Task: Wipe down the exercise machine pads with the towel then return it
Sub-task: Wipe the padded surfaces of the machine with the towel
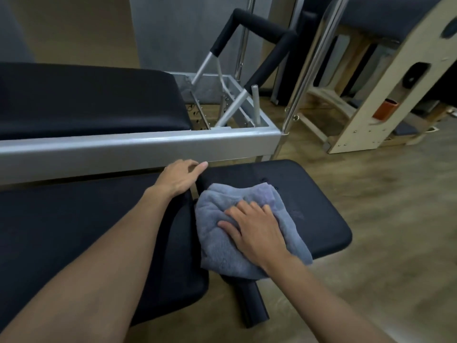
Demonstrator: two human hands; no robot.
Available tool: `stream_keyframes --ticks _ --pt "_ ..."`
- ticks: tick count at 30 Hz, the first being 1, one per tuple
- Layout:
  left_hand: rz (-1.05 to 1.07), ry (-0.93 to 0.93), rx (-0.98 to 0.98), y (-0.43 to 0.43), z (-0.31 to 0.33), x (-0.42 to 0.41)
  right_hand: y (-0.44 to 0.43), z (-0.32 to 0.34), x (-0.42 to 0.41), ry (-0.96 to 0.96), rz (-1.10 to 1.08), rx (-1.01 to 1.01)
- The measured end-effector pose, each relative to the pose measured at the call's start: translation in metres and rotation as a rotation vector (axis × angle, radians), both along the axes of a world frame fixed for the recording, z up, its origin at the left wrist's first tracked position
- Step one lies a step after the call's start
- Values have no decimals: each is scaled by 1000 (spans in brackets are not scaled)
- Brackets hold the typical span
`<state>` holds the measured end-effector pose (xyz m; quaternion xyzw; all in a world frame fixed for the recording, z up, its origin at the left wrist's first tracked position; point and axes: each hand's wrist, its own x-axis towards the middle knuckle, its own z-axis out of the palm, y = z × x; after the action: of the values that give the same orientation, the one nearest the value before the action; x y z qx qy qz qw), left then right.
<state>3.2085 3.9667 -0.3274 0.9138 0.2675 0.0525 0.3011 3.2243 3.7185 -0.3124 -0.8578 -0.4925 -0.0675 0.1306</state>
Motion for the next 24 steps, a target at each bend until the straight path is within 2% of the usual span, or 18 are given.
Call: stream_keyframes --ticks 5,11,18,24 --pt "28 77 19 -8 4 2 -36 5 -7 -1 75 -14" --pt "94 -12 45 -9 -5 11 -17 -7 46 -30 162 45" --pt "116 -32 68 -1 -17 19 84 -8 151 -37 75 13" --pt "144 27 66 -10 -10 16 87 -9 147 -57 -28 9"
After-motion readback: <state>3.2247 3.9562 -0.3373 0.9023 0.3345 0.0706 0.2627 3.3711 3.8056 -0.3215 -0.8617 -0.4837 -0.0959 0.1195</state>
